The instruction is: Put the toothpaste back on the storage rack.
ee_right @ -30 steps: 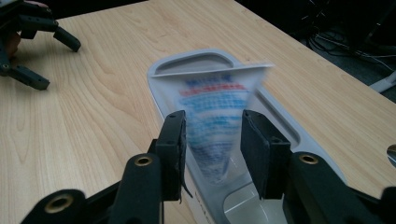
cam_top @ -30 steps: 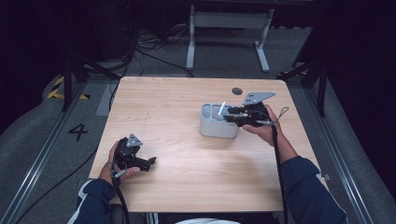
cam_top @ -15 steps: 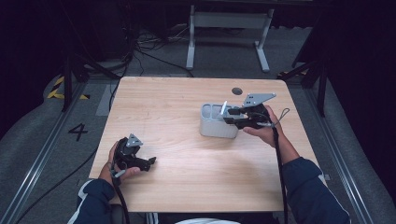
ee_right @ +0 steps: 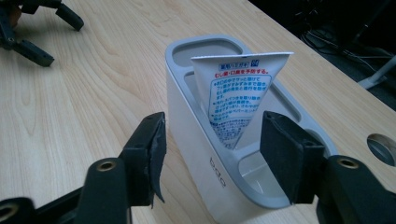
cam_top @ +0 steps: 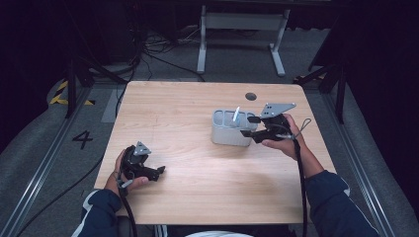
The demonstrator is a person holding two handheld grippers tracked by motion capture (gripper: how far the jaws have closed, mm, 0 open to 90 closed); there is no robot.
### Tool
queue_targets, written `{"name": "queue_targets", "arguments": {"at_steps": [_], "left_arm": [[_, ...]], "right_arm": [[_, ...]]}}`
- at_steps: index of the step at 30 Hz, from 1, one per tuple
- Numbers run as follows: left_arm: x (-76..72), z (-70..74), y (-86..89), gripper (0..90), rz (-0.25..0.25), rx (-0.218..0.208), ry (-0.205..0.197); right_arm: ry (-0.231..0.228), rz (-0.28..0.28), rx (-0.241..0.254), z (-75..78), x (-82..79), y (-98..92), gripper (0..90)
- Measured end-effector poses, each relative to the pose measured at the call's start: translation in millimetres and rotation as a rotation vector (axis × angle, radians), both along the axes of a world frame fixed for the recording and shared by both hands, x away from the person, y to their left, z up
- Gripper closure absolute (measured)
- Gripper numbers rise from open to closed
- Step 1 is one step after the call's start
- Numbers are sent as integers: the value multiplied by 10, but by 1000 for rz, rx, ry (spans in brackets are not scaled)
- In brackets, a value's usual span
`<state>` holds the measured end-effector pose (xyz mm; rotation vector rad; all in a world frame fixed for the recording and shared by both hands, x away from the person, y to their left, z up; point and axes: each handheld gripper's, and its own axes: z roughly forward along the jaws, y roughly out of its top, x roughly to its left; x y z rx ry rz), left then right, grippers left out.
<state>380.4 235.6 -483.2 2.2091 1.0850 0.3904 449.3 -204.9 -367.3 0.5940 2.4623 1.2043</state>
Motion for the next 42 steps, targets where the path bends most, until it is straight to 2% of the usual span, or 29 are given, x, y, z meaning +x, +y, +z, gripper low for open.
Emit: {"name": "queue_targets", "arguments": {"at_steps": [11,27,42], "left_arm": [[0,0,0,2,0,0,0],[0,0,0,2,0,0,0],[0,0,0,2,1,1,0]], "right_arm": [[-30,-36,-36,21,-128,-160,306],[-48,-63,-105,-67,-281,-363,283],[-39,-116,-173,-272,-416,-638,258]]}}
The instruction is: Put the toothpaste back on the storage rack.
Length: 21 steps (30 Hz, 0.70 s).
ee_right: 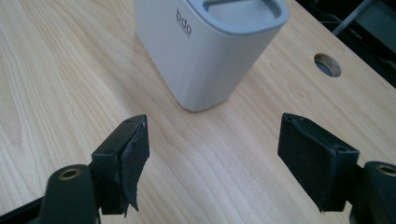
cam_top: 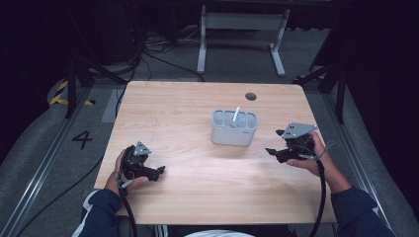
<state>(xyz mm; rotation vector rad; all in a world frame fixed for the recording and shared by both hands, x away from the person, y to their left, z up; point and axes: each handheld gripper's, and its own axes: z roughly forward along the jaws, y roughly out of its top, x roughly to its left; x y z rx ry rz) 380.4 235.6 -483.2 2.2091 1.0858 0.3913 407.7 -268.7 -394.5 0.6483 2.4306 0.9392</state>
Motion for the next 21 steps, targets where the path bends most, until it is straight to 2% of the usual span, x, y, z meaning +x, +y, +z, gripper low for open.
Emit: {"name": "queue_targets", "arguments": {"at_steps": [15,21], "left_arm": [[0,0,0,2,0,0,0],[0,0,0,2,0,0,0]], "right_arm": [[37,-31,-34,-263,-120,-209,237],[56,-62,-7,-350,-205,-368,235]]}}
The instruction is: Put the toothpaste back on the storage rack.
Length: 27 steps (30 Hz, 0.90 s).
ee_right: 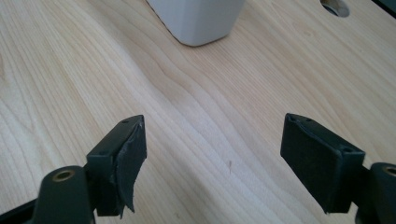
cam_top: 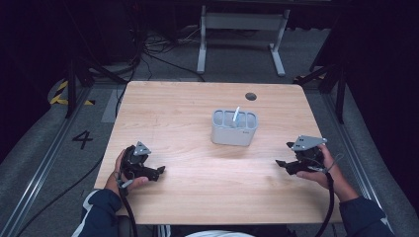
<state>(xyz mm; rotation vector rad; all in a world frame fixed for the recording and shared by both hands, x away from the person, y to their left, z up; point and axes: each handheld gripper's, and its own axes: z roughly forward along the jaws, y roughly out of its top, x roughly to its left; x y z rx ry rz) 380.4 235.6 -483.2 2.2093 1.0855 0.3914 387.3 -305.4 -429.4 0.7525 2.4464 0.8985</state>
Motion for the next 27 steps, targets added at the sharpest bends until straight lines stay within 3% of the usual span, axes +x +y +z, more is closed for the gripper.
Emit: {"name": "queue_targets", "arguments": {"at_steps": [12,27], "left_arm": [[0,0,0,2,-1,-1,0],[-1,-1,-1,2,0,-1,-1]], "right_arm": [[49,-55,47,-234,-167,-344,217],[113,-200,172,-543,-307,-832,211]]}}
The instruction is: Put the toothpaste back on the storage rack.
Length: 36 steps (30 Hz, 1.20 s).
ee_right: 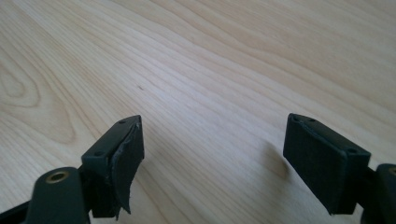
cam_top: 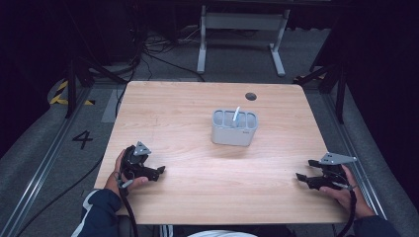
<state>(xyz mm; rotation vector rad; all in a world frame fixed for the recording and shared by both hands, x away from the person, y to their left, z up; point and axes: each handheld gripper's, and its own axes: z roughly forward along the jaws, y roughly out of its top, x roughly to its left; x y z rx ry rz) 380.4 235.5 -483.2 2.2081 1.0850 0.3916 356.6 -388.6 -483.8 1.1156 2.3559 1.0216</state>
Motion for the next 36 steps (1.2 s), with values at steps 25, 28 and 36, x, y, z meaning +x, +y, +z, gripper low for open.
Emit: {"name": "queue_targets", "arguments": {"at_steps": [25,28,36], "left_arm": [[-6,1,-13,2,20,3,1],[-5,1,-14,2,21,2,2],[-2,1,-15,2,20,3,0]], "right_arm": [[-7,-51,13,-31,17,-46,169],[-7,-58,13,-32,38,-35,162],[-5,-60,15,-31,50,-33,161]]}}
